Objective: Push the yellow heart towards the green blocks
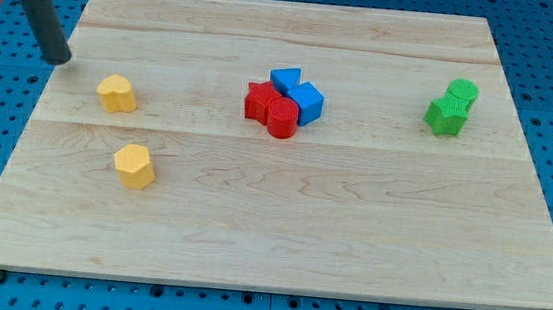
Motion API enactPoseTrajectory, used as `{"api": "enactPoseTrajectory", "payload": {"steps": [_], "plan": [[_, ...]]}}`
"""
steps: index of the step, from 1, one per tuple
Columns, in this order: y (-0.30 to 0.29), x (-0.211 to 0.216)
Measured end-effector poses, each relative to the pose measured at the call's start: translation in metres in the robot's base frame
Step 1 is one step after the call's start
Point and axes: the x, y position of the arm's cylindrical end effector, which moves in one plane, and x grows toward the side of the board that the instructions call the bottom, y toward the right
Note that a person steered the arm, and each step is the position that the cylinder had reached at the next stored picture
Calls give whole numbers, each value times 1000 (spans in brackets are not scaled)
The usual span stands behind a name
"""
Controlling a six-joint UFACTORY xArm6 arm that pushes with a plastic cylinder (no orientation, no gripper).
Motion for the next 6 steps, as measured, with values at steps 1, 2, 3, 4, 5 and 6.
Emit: {"api": "enactPoseTrajectory", "payload": {"steps": [1,2,3,4,5,6], "plan": [[21,37],[60,69],[59,82],[2,64],[-18,38],[25,35]]}}
